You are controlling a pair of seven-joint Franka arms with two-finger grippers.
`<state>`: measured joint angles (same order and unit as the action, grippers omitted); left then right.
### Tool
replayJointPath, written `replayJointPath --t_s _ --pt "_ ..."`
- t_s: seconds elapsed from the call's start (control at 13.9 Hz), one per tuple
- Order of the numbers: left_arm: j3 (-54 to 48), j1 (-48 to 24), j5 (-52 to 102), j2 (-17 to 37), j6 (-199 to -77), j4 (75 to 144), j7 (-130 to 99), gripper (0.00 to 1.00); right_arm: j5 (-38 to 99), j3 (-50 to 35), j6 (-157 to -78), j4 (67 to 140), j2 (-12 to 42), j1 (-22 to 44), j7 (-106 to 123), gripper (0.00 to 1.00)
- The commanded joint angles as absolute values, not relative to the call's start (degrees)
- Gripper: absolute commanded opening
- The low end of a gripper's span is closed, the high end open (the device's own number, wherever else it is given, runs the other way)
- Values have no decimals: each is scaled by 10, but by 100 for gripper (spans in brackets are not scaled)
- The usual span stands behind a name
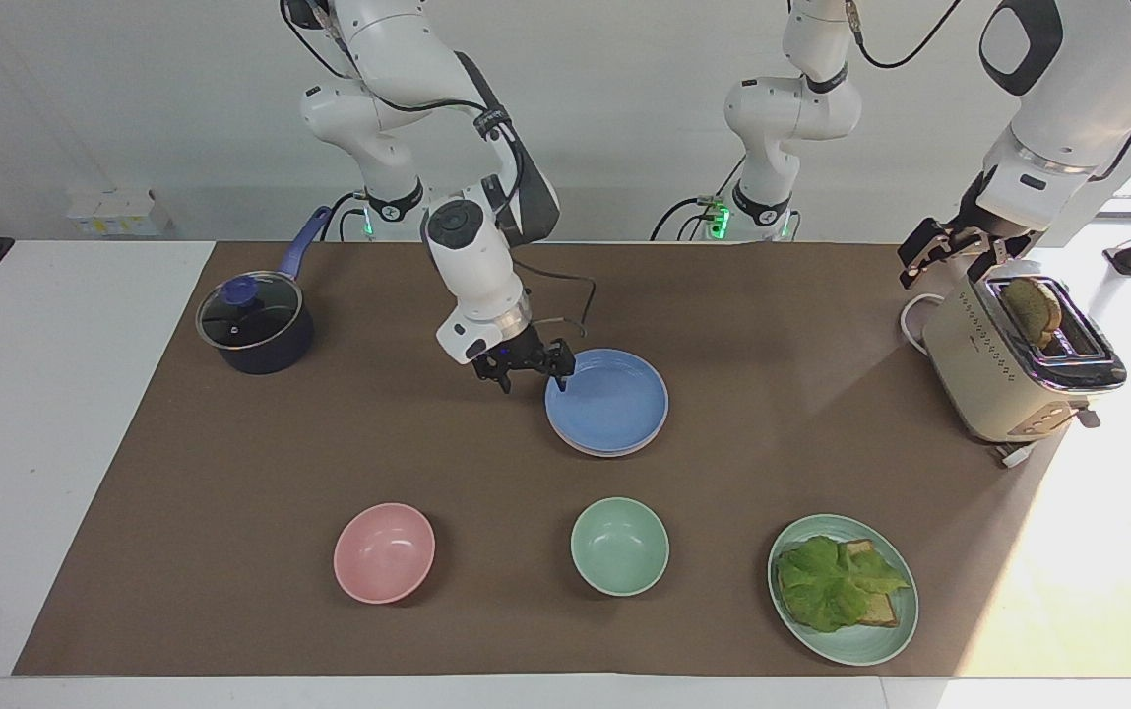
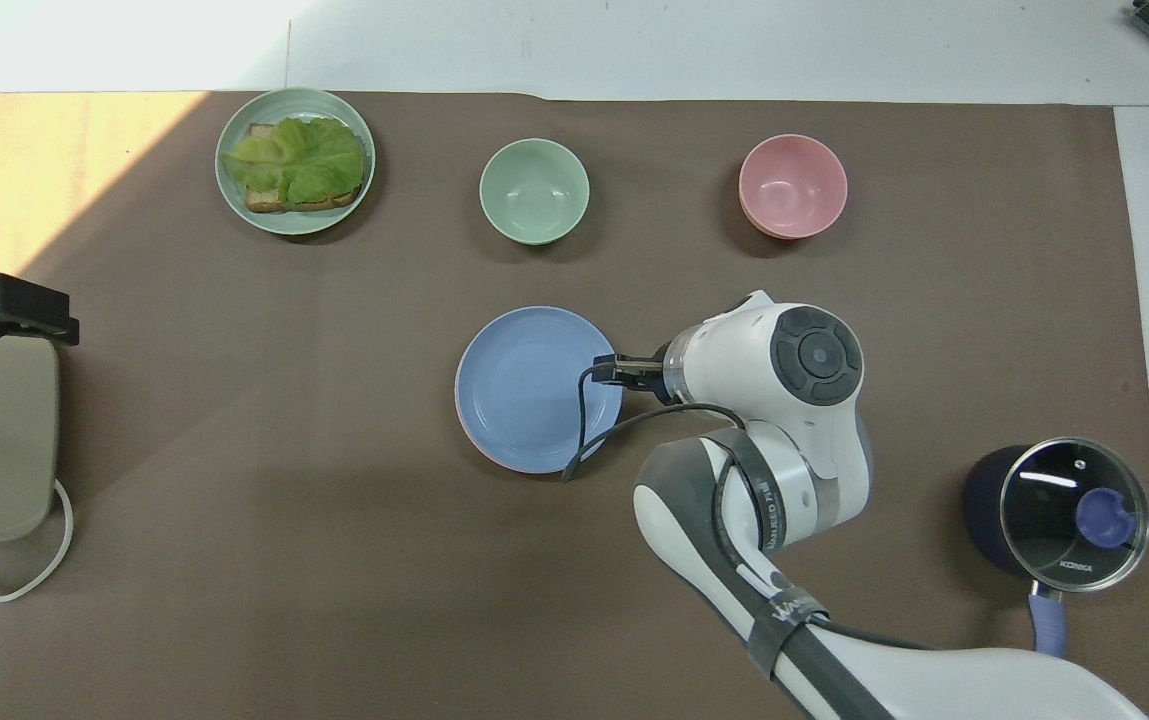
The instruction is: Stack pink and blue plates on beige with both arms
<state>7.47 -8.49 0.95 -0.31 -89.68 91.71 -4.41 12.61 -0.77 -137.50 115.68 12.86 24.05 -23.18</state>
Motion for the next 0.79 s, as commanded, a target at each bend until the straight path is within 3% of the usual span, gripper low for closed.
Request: replayJointPath --t_s 0.0,0.29,0.72 --pt "75 -87 1 -4 -892 915 -50 100 60 -11 -1318 1158 67 178 -234 100" --pt "75 -87 1 -4 -892 915 -50 100 8 -12 -1227 1122 12 77 -167 100" --pt "75 -87 1 -4 -892 915 -50 100 -24 -11 -1007 947 1 -13 -99 100"
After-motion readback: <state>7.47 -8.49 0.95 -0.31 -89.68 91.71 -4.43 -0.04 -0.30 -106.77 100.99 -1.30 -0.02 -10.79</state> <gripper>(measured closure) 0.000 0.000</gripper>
